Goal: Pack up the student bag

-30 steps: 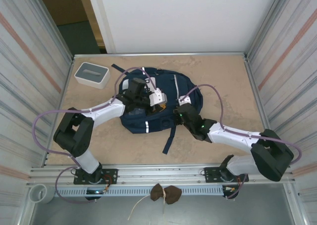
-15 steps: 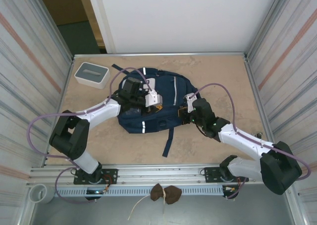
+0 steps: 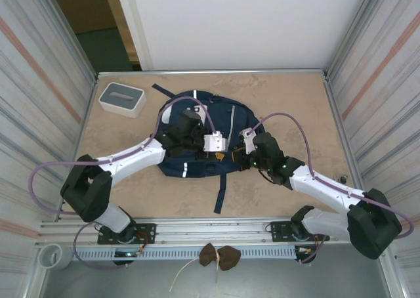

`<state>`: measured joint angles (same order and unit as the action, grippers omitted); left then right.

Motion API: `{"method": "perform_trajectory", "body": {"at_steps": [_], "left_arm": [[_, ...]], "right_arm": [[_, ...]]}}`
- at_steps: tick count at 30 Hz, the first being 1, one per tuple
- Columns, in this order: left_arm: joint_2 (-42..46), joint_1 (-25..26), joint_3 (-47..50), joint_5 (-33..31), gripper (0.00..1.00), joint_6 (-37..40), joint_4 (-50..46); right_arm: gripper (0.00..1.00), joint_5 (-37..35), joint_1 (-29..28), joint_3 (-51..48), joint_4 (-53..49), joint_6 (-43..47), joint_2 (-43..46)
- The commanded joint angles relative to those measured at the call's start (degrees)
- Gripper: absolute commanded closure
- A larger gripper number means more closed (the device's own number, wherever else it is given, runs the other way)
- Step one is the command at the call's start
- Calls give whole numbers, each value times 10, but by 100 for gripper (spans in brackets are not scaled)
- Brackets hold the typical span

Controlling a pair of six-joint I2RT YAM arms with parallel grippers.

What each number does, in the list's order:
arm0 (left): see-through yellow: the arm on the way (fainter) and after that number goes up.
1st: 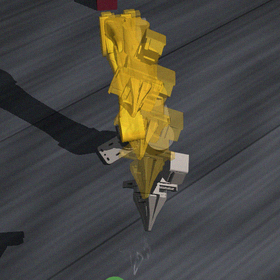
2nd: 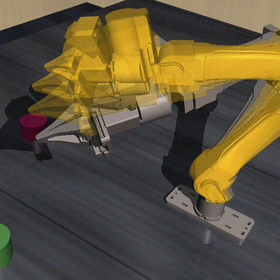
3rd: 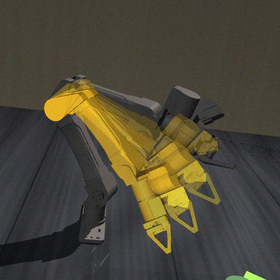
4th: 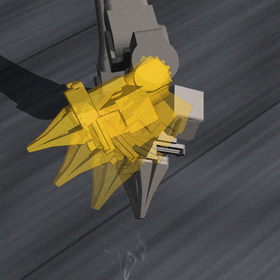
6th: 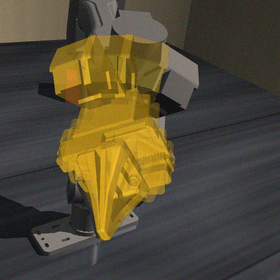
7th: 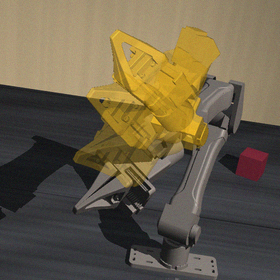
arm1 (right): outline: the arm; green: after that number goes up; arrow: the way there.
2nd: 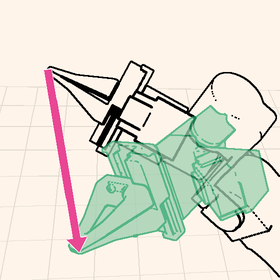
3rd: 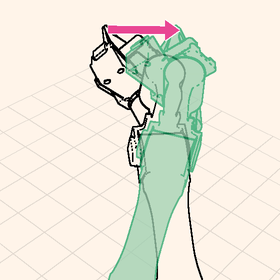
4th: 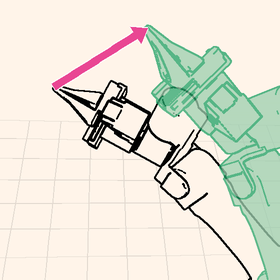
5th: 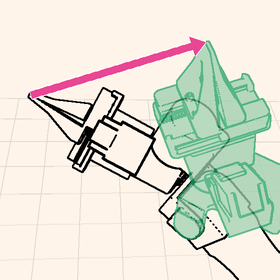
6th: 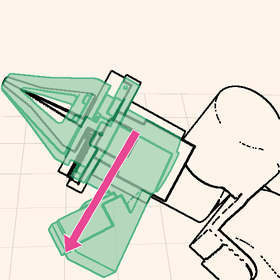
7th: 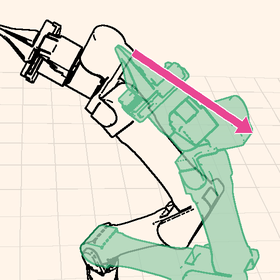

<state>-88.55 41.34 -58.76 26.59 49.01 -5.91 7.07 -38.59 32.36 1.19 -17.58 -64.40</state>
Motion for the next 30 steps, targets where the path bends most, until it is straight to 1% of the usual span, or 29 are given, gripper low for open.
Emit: {"method": "perform_trajectory", "body": {"at_steps": [1, 2, 4, 5, 6, 8, 11, 14, 16, 19, 24, 26, 27, 28, 30], "left_arm": [[-25, 1, -32, -36, 49, 33, -26], [-30, 1, -34, -39, 56, 35, -26], [-33, -3, -33, -45, 72, 39, -24], [-30, -8, -31, -39, 82, 39, -22], [-24, -15, -27, -27, 87, 40, -22], [-8, -36, -16, 12, 93, 43, -23], [17, -70, 6, 76, 95, 58, -35], [34, -96, 27, 116, 95, 68, -37], [39, -106, 37, 120, 95, 74, -38], [39, -116, 43, 120, 94, 83, -47], [40, -118, 43, 134, 89, 65, -42], [45, -115, 45, 143, 75, 47, -37], [50, -111, 46, 139, 66, 38, -35], [56, -103, 48, 126, 59, 26, -32], [69, -80, 53, 87, 51, 7, -22]], "right_arm": [[100, 30, -8, 27, 12, -14, 22], [100, 32, -10, 26, 10, -12, 24], [100, 31, -8, 25, -7, -2, 28], [100, 32, -5, 25, -20, 7, 31], [100, 38, 1, 23, -33, 15, 34], [100, 66, 27, 21, -68, 38, 38], [100, 86, 67, 17, -106, 59, 38], [100, 80, 82, 15, -99, 48, 38], [100, 70, 82, 25, -103, 48, 34], [100, 82, 81, 38, -100, 46, 28], [100, 90, 58, 57, -92, 48, 12], [100, 88, 50, 60, -88, 47, 6], [100, 87, 46, 63, -88, 45, 4], [100, 84, 41, 65, -88, 43, 3], [100, 82, 32, 67, -84, 36, 4]]}}
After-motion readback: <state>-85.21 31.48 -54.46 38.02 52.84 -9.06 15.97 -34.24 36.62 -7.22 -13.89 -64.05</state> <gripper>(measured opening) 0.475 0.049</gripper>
